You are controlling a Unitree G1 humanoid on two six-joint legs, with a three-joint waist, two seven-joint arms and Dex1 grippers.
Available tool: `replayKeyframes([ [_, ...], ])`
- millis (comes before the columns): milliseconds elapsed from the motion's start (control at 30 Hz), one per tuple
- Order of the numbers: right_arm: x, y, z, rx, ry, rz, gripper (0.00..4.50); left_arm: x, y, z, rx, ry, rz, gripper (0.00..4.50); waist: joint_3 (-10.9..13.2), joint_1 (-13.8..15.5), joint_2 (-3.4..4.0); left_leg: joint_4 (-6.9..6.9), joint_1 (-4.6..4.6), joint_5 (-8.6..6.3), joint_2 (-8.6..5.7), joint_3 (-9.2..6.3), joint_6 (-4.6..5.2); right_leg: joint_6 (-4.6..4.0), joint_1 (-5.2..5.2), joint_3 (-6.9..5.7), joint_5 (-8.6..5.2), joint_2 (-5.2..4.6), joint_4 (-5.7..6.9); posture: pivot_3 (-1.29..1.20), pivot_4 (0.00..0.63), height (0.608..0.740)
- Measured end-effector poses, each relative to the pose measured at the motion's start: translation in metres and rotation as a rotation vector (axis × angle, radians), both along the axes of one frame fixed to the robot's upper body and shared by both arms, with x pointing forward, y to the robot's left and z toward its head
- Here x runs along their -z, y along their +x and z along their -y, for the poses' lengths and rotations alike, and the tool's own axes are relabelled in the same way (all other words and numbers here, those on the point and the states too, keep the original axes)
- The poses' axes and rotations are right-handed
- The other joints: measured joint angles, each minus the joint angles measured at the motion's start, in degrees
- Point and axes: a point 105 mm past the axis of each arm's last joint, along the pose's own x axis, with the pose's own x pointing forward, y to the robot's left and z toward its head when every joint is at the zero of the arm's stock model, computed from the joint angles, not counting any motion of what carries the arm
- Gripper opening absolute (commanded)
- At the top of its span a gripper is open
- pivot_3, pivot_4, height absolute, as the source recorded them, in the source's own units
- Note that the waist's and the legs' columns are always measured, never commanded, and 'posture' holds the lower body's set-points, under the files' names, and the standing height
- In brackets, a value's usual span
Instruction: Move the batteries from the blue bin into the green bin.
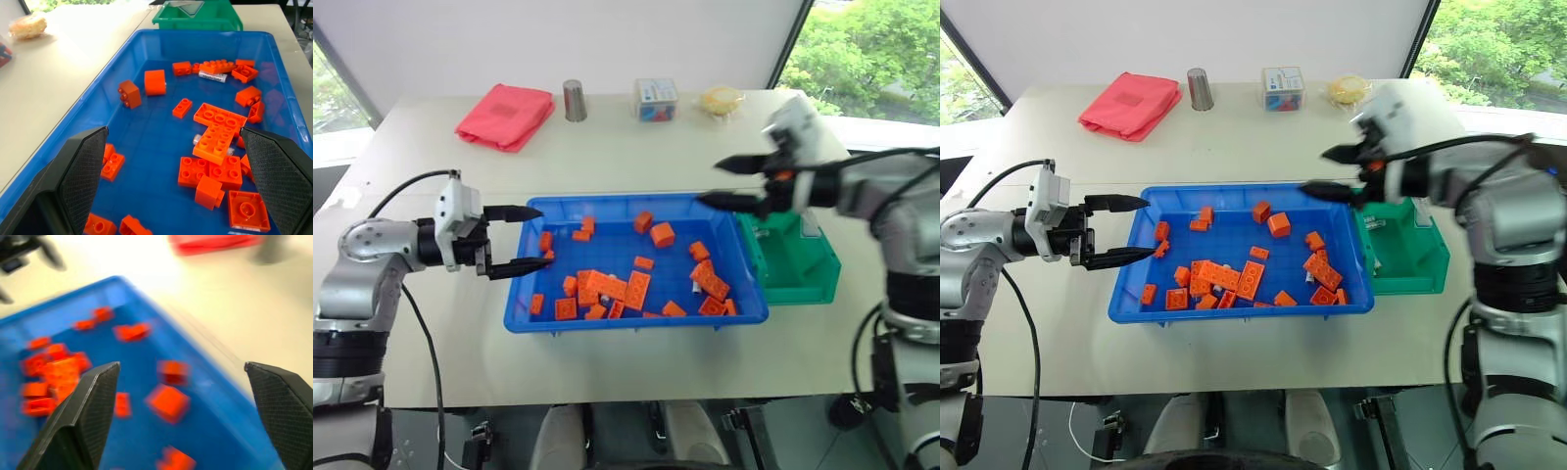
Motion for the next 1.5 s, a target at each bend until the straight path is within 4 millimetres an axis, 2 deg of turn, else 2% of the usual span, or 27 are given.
replayKeyframes([
  [100, 0.032, -0.012, -0.028, -0.057, -0.042, -0.103, 4.28, 0.001, -0.001, 0.002, -0.001, -0.001, -0.007, 4.5, 0.0, 0.5, 0.0, 0.06, -0.28, 0.0, -0.1, 0.03, 0.0, 0.04, -0.26, 0.02, 0.02, -0.14, 0.01, 0.0, 0.15, 0.74],
  [233, 0.06, -0.026, -0.053, -0.101, -0.075, -0.158, 4.28, 0.0, -0.004, 0.005, 0.015, -0.001, -0.004, 4.5, -0.01, 1.16, -0.02, 0.09, -0.27, 0.0, -0.12, 0.11, 0.01, 0.03, -0.23, 0.05, 0.01, -0.15, -0.05, 0.0, 0.15, 0.74],
  [367, 0.082, -0.03, -0.073, -0.118, -0.096, -0.196, 4.28, 0.001, -0.005, 0.005, 0.021, 0.001, -0.007, 4.5, -0.01, 1.2, -0.02, 0.12, -0.17, 0.02, -0.1, 0.07, 0.0, -0.09, -0.17, 0.03, -0.05, -0.05, 0.01, 0.0, 0.15, 0.74],
  [467, 0.099, -0.036, -0.08, -0.135, -0.131, -0.234, 4.28, 0.001, -0.005, 0.005, 0.022, 0.002, -0.008, 4.5, -0.01, 1.17, -0.02, 0.13, -0.15, 0.02, -0.09, 0.05, -0.01, -0.11, -0.16, 0.03, -0.06, -0.03, 0.04, 0.0, 0.15, 0.74],
  [767, 0.118, -0.025, -0.093, -0.149, -0.192, -0.166, 4.28, 0.003, -0.005, 0.01, 0.047, 0.012, -0.014, 4.5, -0.01, 1.07, -0.03, 0.13, -0.15, 0.02, -0.09, 0.07, 0.0, 0.01, -0.15, 0.03, 0.0, -0.02, 0.02, 0.0, 0.15, 0.74],
  [800, 0.12, -0.024, -0.093, -0.152, -0.202, -0.155, 4.06, 0.003, -0.005, 0.01, 0.046, 0.012, -0.015, 4.5, -0.01, 1.08, -0.03, 0.13, -0.15, 0.02, -0.09, 0.08, 0.0, 0.01, -0.15, 0.03, 0.0, -0.03, 0.02, 0.0, 0.15, 0.74],
  [867, 0.121, -0.023, -0.095, -0.16, -0.214, -0.127, 3.42, 0.002, -0.004, 0.01, 0.047, 0.012, -0.013, 4.5, -0.01, 1.07, -0.03, 0.13, -0.15, 0.02, -0.09, 0.07, 0.0, 0.01, -0.15, 0.03, 0.0, -0.02, 0.02, 0.0, 0.15, 0.74],
  [933, 0.122, -0.023, -0.095, -0.169, -0.222, -0.113, 2.45, 0.0, -0.004, 0.011, 0.048, 0.012, -0.008, 4.5, -0.01, 1.07, -0.03, 0.13, -0.14, 0.02, -0.09, 0.07, 0.0, 0.0, -0.15, 0.03, 0.0, -0.02, 0.03, 0.0, 0.15, 0.74],
  [967, 0.122, -0.023, -0.095, -0.172, -0.222, -0.114, 2.23, 0.0, -0.004, 0.011, 0.048, 0.011, -0.008, 4.5, -0.01, 1.06, -0.03, 0.14, -0.14, 0.02, -0.09, 0.06, -0.01, 0.0, -0.15, 0.03, 0.0, -0.02, 0.04, 0.0, 0.15, 0.74],
  [1100, 0.12, -0.025, -0.094, -0.177, -0.211, -0.132, 2.24, 0.002, -0.003, 0.009, 0.041, 0.008, -0.016, 4.5, -0.01, 1.1, -0.03, 0.13, -0.15, 0.02, -0.08, 0.06, 0.0, 0.01, -0.15, 0.03, 0.0, -0.01, 0.03, 0.0, 0.15, 0.74],
  [1233, 0.106, -0.022, -0.091, -0.173, -0.182, -0.153, 2.24, 0.002, -0.003, 0.009, 0.041, 0.007, -0.013, 4.5, -0.01, 1.06, -0.03, 0.14, -0.15, 0.02, -0.08, 0.08, -0.01, 0.0, -0.15, 0.04, 0.0, -0.02, 0.03, 0.0, 0.15, 0.74],
  [1367, 0.07, -0.008, -0.097, -0.177, -0.12, -0.093, 2.24, 0.003, -0.001, 0.008, 0.036, 0.001, -0.017, 4.5, -0.01, 1.01, -0.03, 0.14, -0.12, 0.02, -0.05, 0.05, 0.0, 0.0, -0.15, 0.02, 0.01, 0.04, 0.05, 0.0, 0.15, 0.74],
  [1433, 0.064, 0.002, -0.102, -0.167, -0.105, -0.08, 2.24, 0.003, 0.0, 0.009, 0.036, -0.003, -0.01, 4.5, -0.01, 1.04, -0.03, 0.13, -0.12, 0.02, -0.03, 0.04, 0.0, 0.0, -0.15, 0.01, 0.01, 0.06, 0.06, 0.0, 0.15, 0.74],
  [1500, 0.066, 0.012, -0.099, -0.14, -0.106, -0.08, 2.24, 0.001, 0.001, 0.01, 0.039, -0.002, -0.002, 4.5, -0.01, 1.11, -0.03, 0.13, -0.14, 0.02, -0.04, 0.06, 0.0, 0.0, -0.15, 0.01, 0.01, 0.04, 0.04, 0.0, 0.15, 0.74],
])
